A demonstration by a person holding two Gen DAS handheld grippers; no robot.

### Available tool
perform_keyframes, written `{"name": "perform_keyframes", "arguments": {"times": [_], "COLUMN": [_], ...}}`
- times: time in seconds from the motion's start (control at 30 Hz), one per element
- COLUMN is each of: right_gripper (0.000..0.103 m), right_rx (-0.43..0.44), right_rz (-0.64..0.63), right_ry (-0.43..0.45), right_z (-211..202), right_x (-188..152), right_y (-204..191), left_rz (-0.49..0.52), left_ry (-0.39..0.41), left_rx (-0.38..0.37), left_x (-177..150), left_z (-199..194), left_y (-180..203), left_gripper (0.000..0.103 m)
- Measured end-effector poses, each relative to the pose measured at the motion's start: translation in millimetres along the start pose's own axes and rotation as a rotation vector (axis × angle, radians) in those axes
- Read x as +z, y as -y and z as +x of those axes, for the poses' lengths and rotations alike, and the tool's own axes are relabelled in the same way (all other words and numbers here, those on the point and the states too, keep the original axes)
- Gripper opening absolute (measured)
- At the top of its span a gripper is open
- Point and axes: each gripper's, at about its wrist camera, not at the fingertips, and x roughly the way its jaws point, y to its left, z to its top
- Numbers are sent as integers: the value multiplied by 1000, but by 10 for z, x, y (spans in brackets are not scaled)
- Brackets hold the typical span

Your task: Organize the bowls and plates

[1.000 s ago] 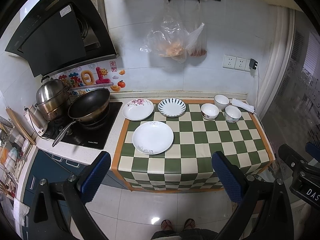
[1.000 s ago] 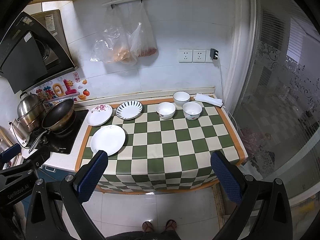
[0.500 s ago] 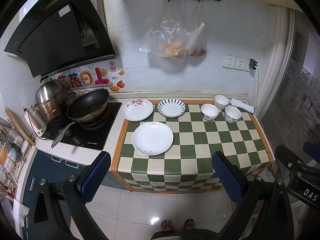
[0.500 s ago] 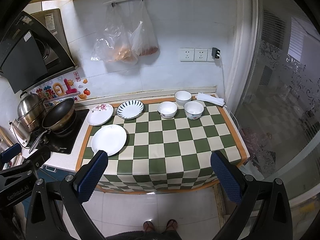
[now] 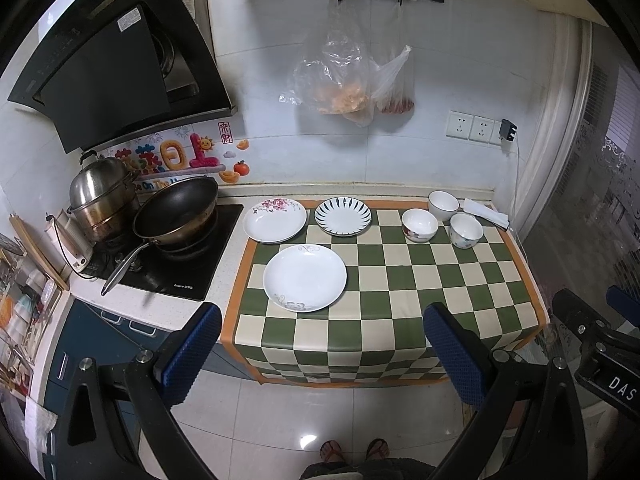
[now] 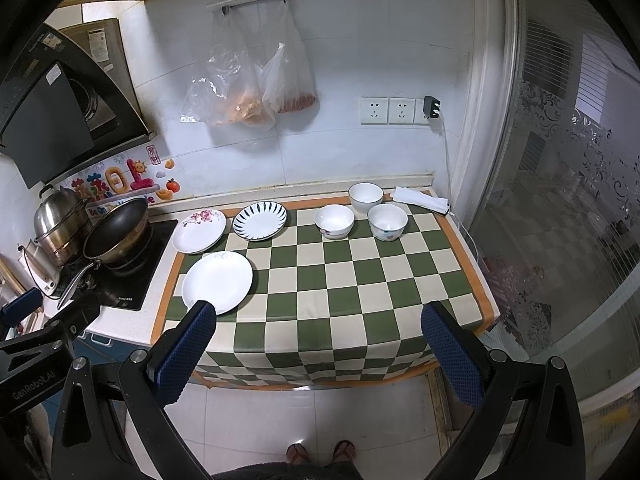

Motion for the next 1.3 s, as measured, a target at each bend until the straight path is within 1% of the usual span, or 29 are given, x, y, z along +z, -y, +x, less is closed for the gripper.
{"name": "perform_keyframes", "arguments": {"times": [0.57, 0.7, 0.8, 0.87, 0.93, 0.97, 1.03, 1.07, 1.1, 1.13, 1.17, 1.3], "right_gripper": [103, 103, 103, 103, 103, 103, 103, 103, 103, 103, 103, 103], "right_rx": [7, 13, 18, 49, 86, 109, 128, 140, 145, 144, 158, 192], "right_rz": [7, 29, 59, 83, 101, 103, 97, 89, 78, 69, 55, 21], "right_ry": [-6, -26, -56, -102, -169, -196, -258, -277, -296, -325, -359, -442], "right_z": [127, 261, 507, 762, 1093, 1259, 1638, 1787, 1952, 2151, 2414, 3208], "right_x": [70, 68, 28, -27, -77, -102, -177, -196, -221, -243, -264, -276], "right_y": [-83, -136, -173, -190, -231, -269, -339, -382, -428, -486, -568, -782], "left_rz": [-4, -14, -35, -40, -65, -73, -95, -106, -110, -120, -136, -185], "left_ry": [0, -4, -14, -37, -61, -91, -136, -170, -194, -225, -272, -426], "left_rx": [-1, -5, 5, 43, 75, 88, 93, 112, 116, 117, 121, 71], "left_x": [31, 60, 79, 70, 57, 47, 16, 6, -13, -37, -55, -103], "left_z": [29, 179, 495, 741, 1054, 1233, 1531, 1750, 1896, 2057, 2291, 3015], "left_y": [-15, -68, -236, -350, -501, -575, -722, -798, -868, -935, -1007, -1209], "left_gripper": [103, 103, 103, 103, 103, 103, 103, 103, 103, 103, 103, 103]}}
